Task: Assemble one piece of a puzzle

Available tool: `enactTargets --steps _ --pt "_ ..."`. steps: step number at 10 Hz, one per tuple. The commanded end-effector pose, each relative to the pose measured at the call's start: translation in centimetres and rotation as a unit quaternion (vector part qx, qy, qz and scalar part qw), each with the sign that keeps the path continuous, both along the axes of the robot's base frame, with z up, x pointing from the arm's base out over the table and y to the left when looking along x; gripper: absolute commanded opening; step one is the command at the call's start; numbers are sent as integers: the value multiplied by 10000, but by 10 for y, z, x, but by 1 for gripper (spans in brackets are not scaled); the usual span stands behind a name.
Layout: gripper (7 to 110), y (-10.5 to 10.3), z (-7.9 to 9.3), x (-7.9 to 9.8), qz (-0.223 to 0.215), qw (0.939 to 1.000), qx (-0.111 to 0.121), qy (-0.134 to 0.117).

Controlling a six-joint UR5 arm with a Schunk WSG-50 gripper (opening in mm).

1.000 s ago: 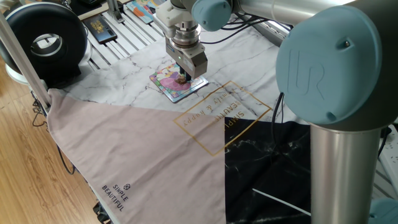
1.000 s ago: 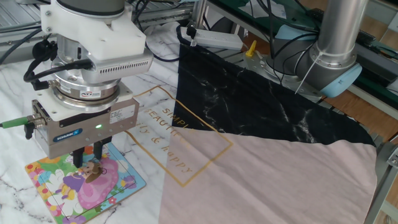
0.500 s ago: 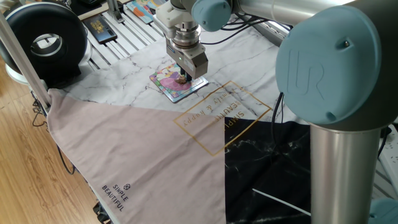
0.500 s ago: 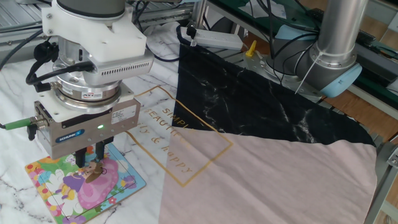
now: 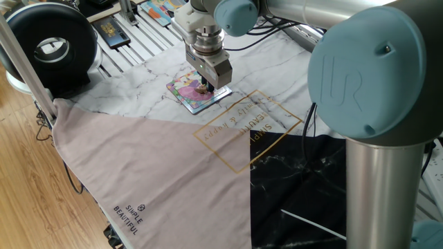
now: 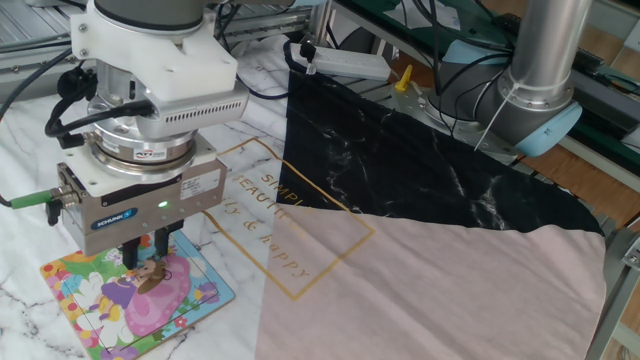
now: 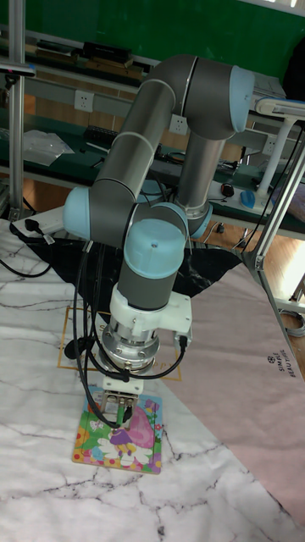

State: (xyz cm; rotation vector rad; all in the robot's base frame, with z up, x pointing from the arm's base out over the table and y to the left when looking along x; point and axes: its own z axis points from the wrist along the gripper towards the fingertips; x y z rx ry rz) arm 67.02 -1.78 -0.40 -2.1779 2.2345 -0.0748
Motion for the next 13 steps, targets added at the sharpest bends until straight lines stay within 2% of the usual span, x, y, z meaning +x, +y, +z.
enactTargets --steps 1,8,13 --pt "22 -1 1 4 -48 10000 19 -62" --pt "22 -1 -1 -1 -4 10000 23 38" --pt "22 -1 0 2 12 10000 22 -23"
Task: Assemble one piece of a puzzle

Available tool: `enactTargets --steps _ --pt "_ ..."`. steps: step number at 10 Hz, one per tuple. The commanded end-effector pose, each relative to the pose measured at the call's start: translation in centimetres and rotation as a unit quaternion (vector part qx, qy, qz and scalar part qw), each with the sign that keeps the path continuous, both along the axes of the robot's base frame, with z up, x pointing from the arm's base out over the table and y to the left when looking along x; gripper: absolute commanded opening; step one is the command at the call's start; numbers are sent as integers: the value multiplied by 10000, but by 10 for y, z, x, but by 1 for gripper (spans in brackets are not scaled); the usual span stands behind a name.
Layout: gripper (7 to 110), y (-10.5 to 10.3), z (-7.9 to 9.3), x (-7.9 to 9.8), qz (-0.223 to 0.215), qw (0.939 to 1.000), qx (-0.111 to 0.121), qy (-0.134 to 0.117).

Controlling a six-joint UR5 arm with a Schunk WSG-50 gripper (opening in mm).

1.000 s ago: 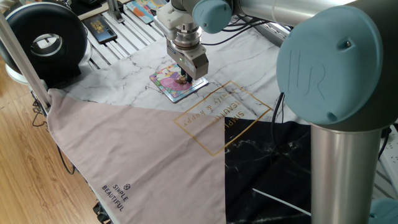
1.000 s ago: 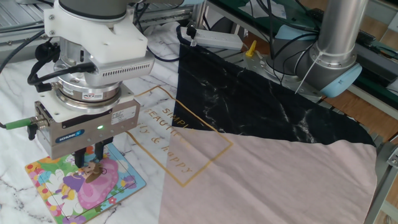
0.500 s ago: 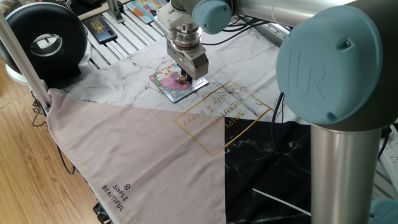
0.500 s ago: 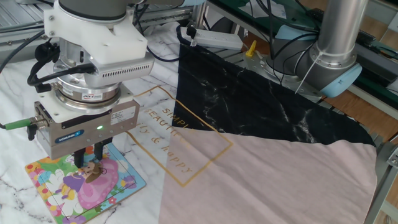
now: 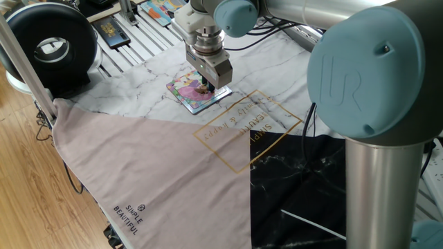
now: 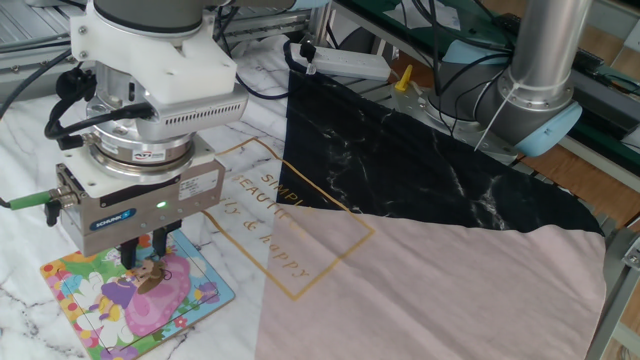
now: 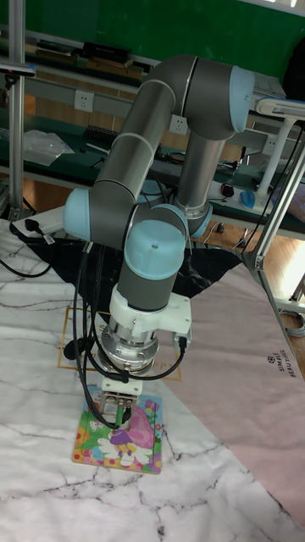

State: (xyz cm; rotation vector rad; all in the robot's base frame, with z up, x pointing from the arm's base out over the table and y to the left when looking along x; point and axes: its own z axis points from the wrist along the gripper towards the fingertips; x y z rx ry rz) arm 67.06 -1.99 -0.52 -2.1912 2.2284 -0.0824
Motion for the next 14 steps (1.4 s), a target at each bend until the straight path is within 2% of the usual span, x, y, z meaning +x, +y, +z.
enactTargets --steps 1,6,9,12,14 --pt "44 0 1 2 -31 10000 43 -33" --pt "44 1 2 2 -62 10000 60 -18" --pt "44 2 4 -13 -228 9993 93 278" --pt "44 4 6 -38 -399 9968 151 668" --pt "44 0 9 -40 -372 9969 113 690"
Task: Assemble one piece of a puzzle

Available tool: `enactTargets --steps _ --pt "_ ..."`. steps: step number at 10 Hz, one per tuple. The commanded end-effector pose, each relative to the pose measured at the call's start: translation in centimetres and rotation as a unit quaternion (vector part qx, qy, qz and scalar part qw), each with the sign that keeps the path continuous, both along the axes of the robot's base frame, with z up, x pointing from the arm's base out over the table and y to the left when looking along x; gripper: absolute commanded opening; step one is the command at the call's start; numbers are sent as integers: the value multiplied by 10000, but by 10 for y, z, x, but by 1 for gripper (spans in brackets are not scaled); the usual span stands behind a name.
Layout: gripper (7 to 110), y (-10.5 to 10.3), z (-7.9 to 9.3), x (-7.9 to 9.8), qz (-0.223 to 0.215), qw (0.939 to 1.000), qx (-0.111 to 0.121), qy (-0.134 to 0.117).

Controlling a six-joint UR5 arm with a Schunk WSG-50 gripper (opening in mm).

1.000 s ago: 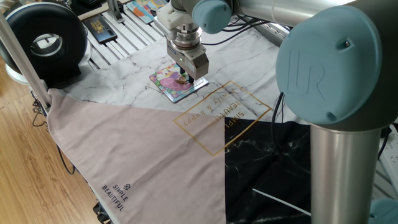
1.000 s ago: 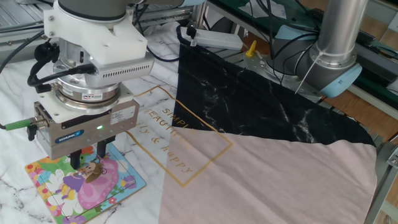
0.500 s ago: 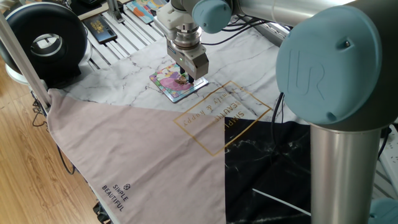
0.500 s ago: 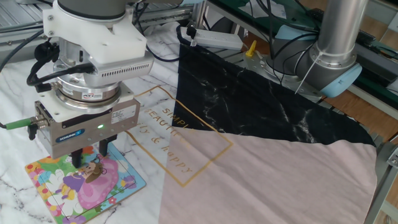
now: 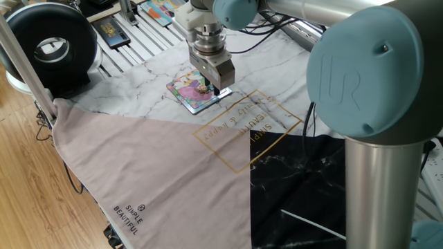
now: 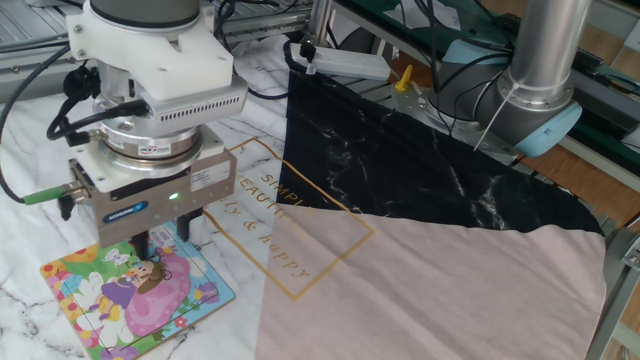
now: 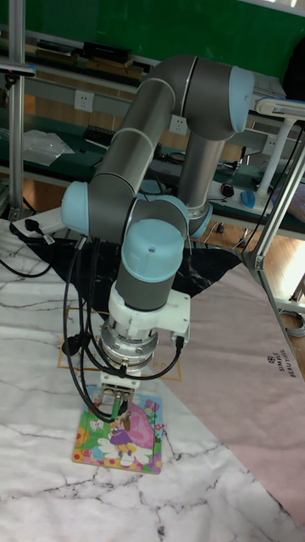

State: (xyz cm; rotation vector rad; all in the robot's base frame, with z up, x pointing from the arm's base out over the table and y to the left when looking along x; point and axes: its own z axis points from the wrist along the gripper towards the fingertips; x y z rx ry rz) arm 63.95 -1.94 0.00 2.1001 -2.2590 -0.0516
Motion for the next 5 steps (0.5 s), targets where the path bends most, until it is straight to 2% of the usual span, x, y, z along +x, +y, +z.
enactTargets --steps 1,5 --pt "44 -2 3 -6 -80 9999 13 81" --pt "44 -6 -1 -7 -58 9999 -54 104"
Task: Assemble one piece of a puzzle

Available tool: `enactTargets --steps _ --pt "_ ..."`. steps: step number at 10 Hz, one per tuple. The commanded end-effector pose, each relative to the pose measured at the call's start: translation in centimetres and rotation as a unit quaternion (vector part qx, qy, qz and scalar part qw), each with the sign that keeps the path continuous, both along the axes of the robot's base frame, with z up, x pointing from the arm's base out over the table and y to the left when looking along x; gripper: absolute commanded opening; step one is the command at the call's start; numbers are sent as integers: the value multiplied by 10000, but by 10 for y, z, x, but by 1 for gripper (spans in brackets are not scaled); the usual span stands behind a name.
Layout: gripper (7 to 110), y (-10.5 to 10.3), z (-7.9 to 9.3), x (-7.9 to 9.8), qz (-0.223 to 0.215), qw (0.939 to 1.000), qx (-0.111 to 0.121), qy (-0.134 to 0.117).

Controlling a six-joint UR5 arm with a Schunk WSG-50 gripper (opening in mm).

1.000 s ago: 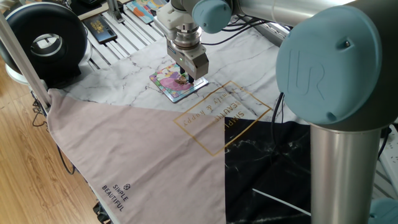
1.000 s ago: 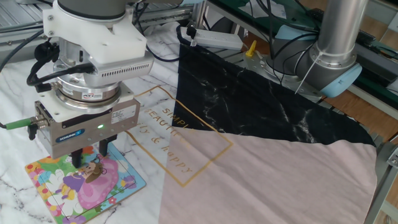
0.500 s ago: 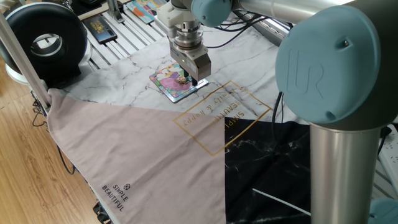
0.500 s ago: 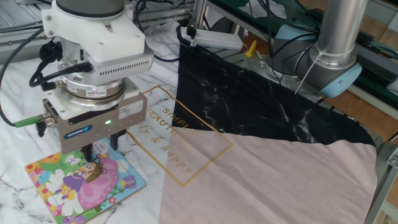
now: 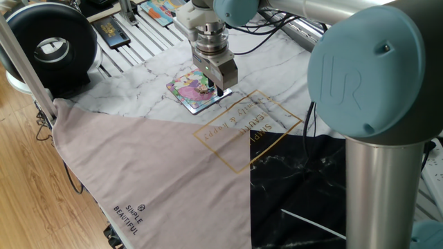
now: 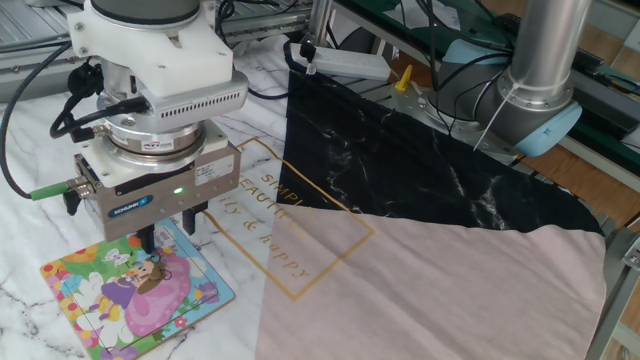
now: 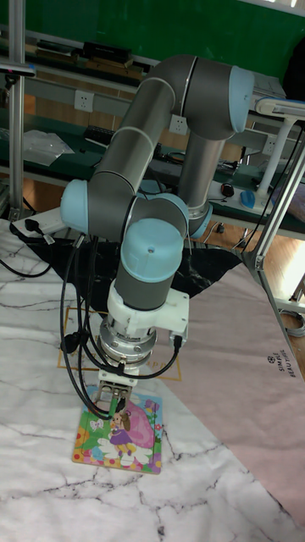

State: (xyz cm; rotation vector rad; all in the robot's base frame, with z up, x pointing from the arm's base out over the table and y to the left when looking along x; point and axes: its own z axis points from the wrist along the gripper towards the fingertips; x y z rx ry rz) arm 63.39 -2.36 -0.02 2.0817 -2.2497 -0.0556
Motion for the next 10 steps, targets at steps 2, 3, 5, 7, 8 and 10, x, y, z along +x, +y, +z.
enactTargets --steps 2,3,5,7,8,10 --pt "44 -2 -3 -9 -63 9998 -9 169" --pt "44 -4 -3 -12 -42 9997 -38 223" --pt "44 -6 -2 -16 -14 9995 -58 300" --pt "44 -8 -1 -19 -9 9993 -80 354" --pt "44 -7 -2 -19 -17 9993 -81 354" --pt "44 -6 -4 -18 -16 9994 -66 354"
